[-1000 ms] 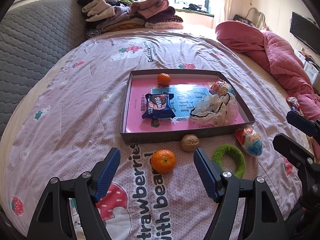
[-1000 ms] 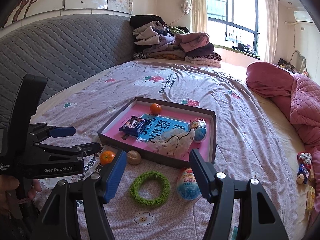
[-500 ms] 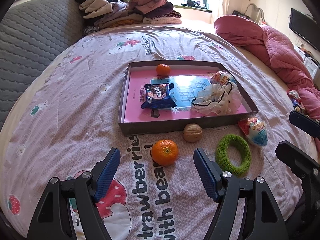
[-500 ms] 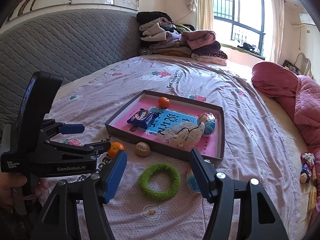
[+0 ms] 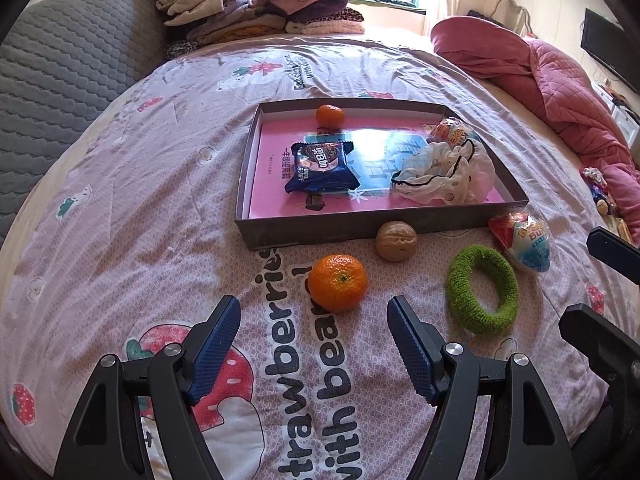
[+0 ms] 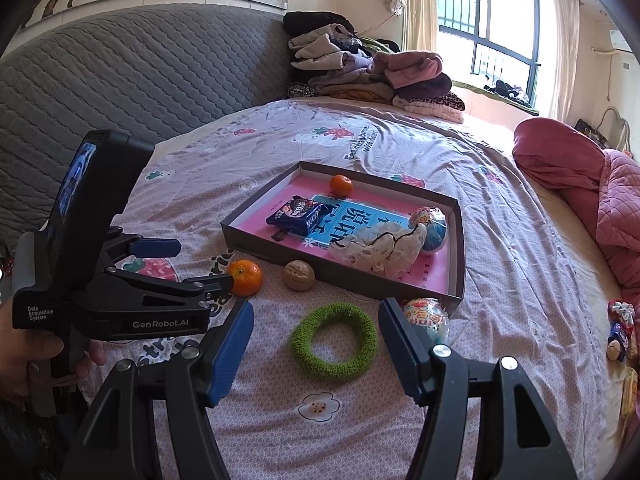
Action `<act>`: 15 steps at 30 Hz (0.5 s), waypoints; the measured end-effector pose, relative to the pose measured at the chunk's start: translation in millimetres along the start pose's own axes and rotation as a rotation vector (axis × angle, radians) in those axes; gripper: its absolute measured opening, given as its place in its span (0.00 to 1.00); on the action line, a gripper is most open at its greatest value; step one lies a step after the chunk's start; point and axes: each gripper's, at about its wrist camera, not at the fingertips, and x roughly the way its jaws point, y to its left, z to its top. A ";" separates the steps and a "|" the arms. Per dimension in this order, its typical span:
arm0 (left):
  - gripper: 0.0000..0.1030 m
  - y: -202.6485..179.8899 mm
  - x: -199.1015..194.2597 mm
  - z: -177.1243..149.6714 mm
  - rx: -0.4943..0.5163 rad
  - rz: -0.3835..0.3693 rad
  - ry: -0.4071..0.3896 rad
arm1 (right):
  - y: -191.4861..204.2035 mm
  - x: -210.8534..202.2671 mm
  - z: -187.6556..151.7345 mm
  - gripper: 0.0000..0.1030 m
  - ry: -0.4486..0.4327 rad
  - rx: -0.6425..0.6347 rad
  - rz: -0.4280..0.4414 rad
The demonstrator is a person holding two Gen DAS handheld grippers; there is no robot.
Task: Organize objects
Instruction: 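Move both tools back toward the remaining orange, walnut and green ring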
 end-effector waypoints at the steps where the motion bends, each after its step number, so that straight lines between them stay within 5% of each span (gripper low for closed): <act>1: 0.75 -0.4 0.5 -0.5 0.002 -0.002 0.001 | -0.2 0.3 -1.1 0.63 0.002 0.003 0.000; 15: 0.75 1.1 11.4 -12.2 -0.009 -0.017 0.040 | 3.6 12.8 -11.3 0.63 0.047 0.009 0.017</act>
